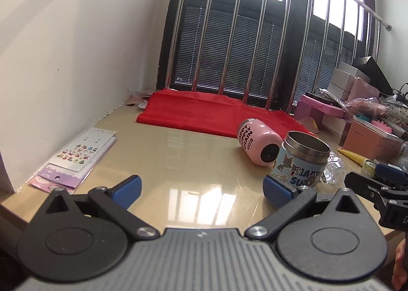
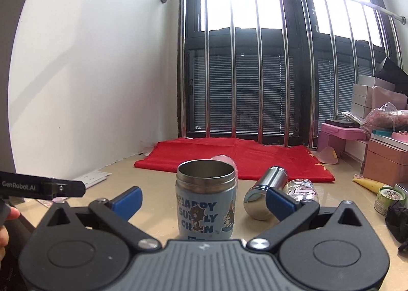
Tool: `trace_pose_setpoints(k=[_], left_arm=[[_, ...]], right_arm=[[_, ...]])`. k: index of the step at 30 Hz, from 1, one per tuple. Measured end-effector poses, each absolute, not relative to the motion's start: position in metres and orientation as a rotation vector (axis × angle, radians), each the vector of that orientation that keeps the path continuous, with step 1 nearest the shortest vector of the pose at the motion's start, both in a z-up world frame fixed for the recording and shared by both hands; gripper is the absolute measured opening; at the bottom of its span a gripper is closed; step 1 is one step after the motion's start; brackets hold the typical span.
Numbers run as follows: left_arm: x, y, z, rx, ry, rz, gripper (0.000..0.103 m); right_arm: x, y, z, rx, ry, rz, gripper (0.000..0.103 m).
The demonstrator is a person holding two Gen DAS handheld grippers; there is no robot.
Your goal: Flip cup upright
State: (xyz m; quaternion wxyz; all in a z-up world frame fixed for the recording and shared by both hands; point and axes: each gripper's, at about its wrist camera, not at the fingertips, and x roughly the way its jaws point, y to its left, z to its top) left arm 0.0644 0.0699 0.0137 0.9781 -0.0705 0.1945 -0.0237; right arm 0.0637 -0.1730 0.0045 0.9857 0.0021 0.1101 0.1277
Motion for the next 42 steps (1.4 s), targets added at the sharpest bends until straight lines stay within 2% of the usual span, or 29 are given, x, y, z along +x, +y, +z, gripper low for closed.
trace_pose_setpoints(k=[10,18,42], left_arm=[[-0.006,0.056,0.000,-0.086,0.321,-0.019,0.103],[-0.038,0.044,-0.005,-0.057,0.324,-0.052,0.103],[-0.047,0.037,-0.007,-0.044,0.331,-0.076,0.103]], right_arm=[[-0.012,-0.194,-0.006,0.032,0.240,0.203,0.103],[-0.039,-0.199,-0.015,0.032,0.271,0.175,0.103],[-0.047,-0.195,-0.013,0.024,0.266,0.172,0.103]])
